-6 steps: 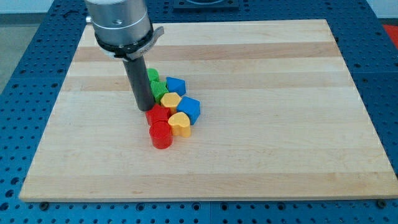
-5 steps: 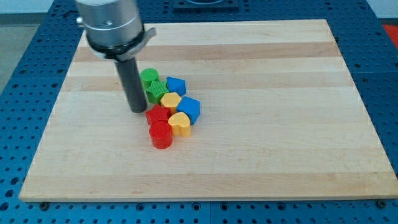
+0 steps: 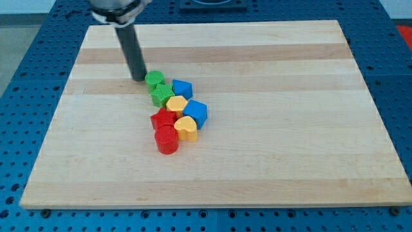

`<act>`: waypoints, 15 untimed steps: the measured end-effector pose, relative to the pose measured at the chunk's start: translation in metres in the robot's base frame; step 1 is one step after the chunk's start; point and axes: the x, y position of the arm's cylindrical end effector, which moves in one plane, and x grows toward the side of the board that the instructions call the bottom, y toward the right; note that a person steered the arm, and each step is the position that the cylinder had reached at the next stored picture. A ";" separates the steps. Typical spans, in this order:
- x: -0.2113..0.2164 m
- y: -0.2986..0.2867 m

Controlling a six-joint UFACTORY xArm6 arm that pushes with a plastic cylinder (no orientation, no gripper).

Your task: Slide the green circle right a bit

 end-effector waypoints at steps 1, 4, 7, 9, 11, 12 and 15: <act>-0.003 0.041; -0.009 0.055; 0.002 -0.044; 0.031 -0.019; 0.031 0.005; 0.031 0.012; 0.022 0.012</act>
